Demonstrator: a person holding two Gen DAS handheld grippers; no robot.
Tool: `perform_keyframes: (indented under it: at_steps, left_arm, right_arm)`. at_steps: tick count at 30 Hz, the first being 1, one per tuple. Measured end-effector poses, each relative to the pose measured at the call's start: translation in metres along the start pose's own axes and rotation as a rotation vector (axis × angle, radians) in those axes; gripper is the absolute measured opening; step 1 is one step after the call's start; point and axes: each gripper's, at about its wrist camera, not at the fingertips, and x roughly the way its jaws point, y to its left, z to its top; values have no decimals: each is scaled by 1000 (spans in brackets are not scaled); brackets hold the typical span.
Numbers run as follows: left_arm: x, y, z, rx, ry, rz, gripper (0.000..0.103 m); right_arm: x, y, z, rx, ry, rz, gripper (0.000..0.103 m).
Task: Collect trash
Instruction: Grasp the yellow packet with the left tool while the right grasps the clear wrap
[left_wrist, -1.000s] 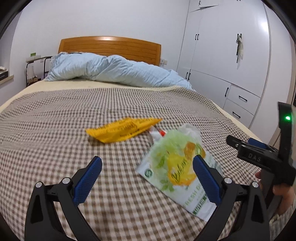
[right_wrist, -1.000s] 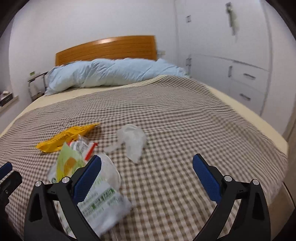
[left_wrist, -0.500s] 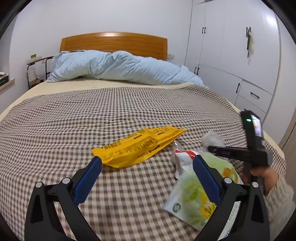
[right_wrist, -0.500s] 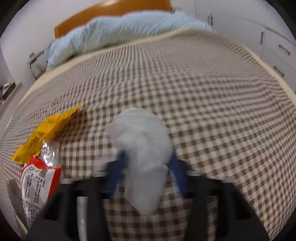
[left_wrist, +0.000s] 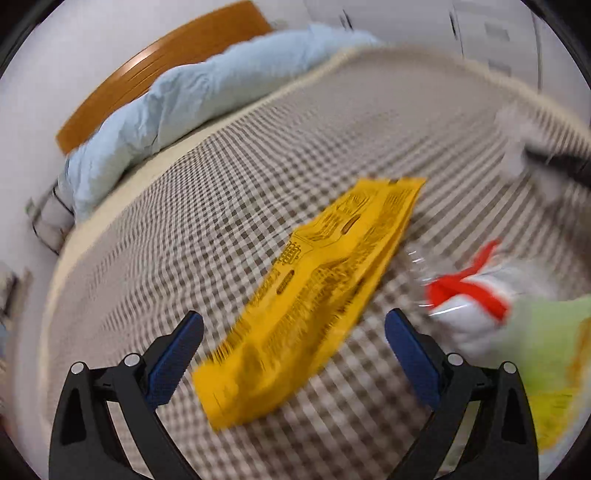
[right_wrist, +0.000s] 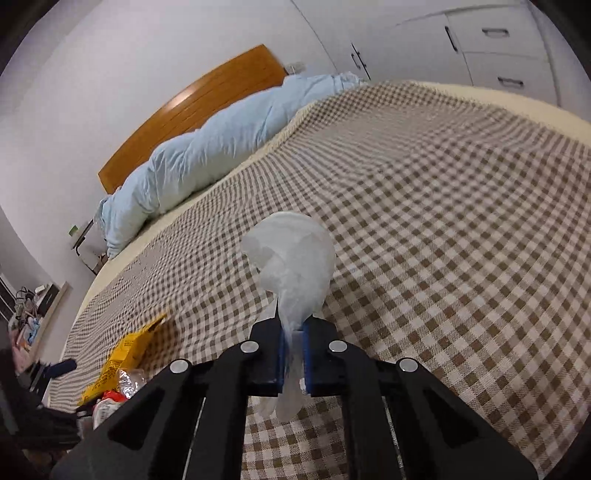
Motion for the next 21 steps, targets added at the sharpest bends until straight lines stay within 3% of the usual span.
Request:
perform_keyframes:
  at_steps: [2,5,6,7,9,11,13,21]
  left_arm:
    - [21,-2,9,16,49,28,97]
    - [38,10,18,-65,58,-26,93]
    - [41,13,19,-86,68,-44,88]
    - [46,16,20,-116,80,-88,77]
    - [47,19,20,-177,78,-135,69]
    - [42,17,20,-184,59,-145,52]
    - [33,12,19,-159,36,-118,45]
    - [-8,15,15,-190,2,-139,39]
  right_arm:
    - [-1,6,-1,-23,-15,2,8]
    - [0,11,-1,-36,-23,2,8]
    - [3,12,-1,-35,-22,3,8]
    - [4,12,-1,-32,-20,5,8]
    - [4,11,-3,-22,-19,8,8]
    - [3,12,-3,-19,-21,11,8]
    - [2,12,-3,-20,-24,13,8]
    - [-19,22,-4,-63,-101,39,8]
